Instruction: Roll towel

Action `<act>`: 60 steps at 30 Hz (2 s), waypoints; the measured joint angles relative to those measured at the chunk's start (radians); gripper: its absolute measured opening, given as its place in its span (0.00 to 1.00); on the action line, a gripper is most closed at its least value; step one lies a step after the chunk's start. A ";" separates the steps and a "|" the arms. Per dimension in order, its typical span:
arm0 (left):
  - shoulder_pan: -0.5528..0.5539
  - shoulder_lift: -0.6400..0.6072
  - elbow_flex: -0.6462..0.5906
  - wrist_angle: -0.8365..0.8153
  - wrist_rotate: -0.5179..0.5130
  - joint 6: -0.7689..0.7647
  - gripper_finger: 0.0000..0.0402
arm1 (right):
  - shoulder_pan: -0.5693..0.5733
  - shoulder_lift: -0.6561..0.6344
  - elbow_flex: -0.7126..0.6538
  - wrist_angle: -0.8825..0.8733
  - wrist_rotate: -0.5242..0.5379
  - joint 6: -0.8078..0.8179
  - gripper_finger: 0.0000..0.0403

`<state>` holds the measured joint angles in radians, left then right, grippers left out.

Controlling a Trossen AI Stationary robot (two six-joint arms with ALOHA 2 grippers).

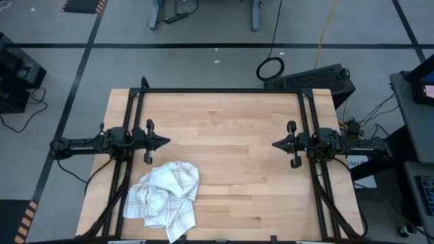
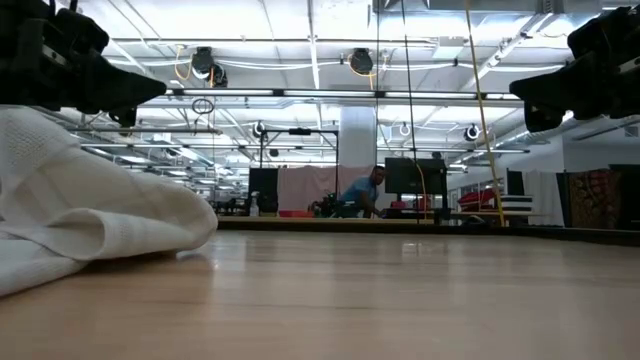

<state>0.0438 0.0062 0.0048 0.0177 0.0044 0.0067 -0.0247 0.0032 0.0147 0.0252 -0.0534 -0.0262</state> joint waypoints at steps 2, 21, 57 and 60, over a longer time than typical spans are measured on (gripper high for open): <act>0.000 0.000 0.000 0.000 0.000 0.000 0.04 | 0.000 0.000 0.000 0.000 0.000 0.000 0.00; 0.000 0.000 0.000 0.000 0.000 0.000 0.04 | 0.000 0.000 0.000 0.000 0.000 0.000 0.00; 0.000 0.000 0.000 0.001 0.000 0.000 0.04 | 0.000 0.031 0.126 -0.019 0.004 0.005 0.00; 0.000 0.000 0.000 0.001 0.000 0.000 0.04 | 0.000 0.076 0.216 -0.051 0.005 0.023 0.00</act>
<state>0.0439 0.0063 0.0045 0.0189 0.0040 0.0071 -0.0246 0.0788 0.2308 -0.0258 -0.0484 -0.0034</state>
